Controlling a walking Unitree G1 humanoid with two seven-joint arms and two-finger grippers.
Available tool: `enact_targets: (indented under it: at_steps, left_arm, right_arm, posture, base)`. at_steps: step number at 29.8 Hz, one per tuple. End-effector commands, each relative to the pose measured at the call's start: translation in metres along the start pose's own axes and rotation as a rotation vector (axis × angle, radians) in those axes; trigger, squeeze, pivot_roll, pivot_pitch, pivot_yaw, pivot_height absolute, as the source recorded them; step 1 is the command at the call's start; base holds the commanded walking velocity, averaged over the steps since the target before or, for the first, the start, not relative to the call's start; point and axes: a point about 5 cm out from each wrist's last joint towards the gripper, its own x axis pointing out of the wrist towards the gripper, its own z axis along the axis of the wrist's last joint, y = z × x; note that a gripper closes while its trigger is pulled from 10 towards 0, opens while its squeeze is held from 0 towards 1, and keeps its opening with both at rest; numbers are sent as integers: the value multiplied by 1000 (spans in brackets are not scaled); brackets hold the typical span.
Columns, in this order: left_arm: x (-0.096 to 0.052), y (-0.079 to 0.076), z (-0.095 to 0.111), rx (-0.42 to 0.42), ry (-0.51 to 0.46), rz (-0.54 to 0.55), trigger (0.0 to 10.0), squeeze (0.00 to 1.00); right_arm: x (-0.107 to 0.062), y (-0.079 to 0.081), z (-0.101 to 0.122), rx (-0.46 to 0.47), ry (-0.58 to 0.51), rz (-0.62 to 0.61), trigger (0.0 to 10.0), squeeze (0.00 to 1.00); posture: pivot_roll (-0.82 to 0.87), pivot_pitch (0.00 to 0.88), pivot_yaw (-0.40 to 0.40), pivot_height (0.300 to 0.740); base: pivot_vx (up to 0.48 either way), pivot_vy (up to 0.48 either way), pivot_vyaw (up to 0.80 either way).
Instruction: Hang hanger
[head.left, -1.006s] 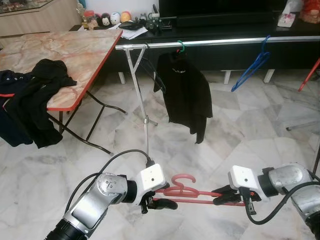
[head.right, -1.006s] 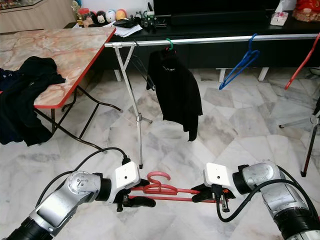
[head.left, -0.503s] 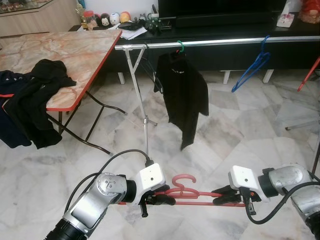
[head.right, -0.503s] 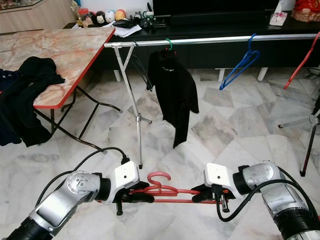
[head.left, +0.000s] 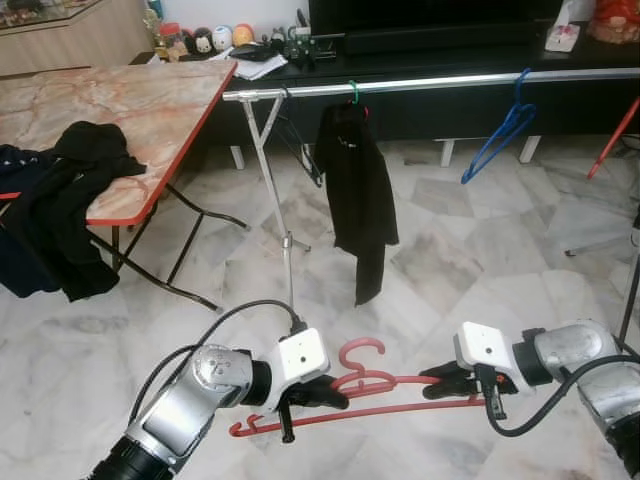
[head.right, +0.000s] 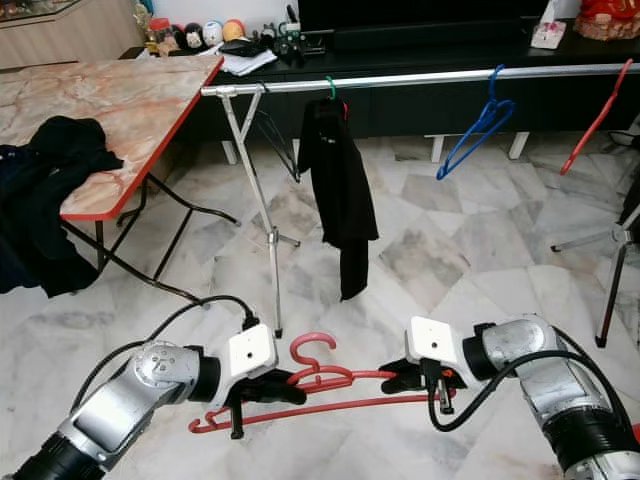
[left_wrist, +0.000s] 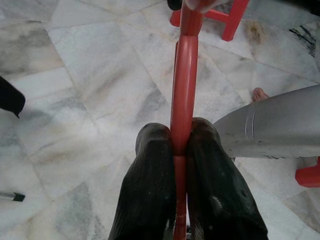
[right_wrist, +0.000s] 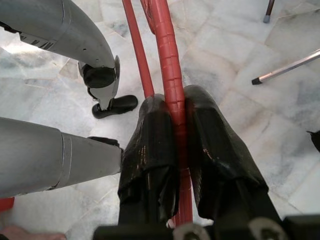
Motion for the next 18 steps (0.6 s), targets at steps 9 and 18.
enact_targets:
  at_steps: [9, 18]
  left_arm:
    - [1, 1, 2, -1, -9, 1, 0, 0]
    - [-1, 2, 3, 11, -3, -1, 0, 0]
  right_arm:
    - [4, 6, 5, -11, -38, 94, 10000, 0]
    - [6, 18, -3, 28, -3, 263, 10000, 1000]
  posture:
    - [-147, 63, 90, 740]
    - [-146, 63, 90, 740]
  base:
    - [0, 0, 0]
    - [0, 0, 0]
